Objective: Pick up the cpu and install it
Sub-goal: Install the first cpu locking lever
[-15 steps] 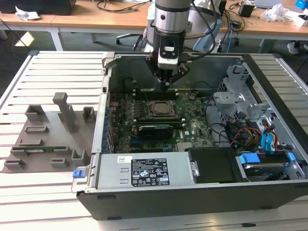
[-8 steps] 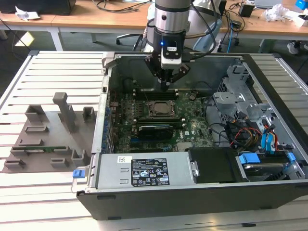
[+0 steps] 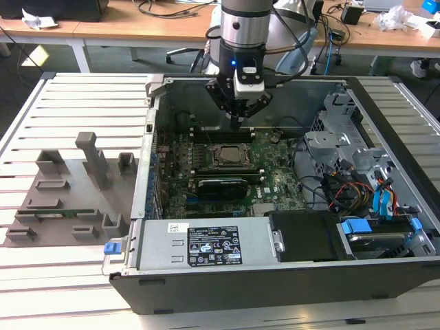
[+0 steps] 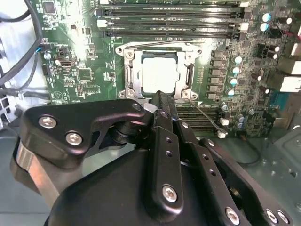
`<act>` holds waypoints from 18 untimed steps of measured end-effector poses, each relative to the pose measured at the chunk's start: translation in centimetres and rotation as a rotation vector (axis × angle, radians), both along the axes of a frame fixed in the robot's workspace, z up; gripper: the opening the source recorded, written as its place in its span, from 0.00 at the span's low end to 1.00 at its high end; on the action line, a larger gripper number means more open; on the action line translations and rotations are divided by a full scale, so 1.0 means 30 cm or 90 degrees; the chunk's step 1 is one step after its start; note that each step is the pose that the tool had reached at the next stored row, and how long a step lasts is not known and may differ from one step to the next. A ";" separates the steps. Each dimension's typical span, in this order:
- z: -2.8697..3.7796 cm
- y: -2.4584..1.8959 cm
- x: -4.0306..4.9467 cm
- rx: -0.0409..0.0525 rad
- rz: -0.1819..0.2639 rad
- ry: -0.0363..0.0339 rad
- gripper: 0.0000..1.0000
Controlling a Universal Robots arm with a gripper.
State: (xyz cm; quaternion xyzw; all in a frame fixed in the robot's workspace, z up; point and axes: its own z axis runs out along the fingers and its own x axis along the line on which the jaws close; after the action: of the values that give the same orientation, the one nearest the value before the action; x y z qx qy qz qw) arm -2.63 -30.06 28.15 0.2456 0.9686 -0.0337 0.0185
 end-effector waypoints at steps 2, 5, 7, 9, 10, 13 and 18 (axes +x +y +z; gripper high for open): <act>0.000 0.000 0.000 0.0000 0.009 0.0000 0.11; 0.000 0.000 0.000 0.0000 0.107 0.0000 0.11; 0.000 0.000 0.000 0.0000 0.124 0.0001 0.11; 0.000 0.000 0.000 0.0000 0.142 0.0000 0.11; 0.000 0.000 0.000 0.0000 0.149 0.0000 0.11; 0.000 0.000 0.000 0.0000 0.167 0.0000 0.11; 0.000 0.000 0.000 0.0143 0.211 -0.0015 0.11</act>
State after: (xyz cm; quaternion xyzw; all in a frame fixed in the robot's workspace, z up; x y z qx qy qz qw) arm -2.62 -30.06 28.15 0.0828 0.9961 -0.0191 0.0222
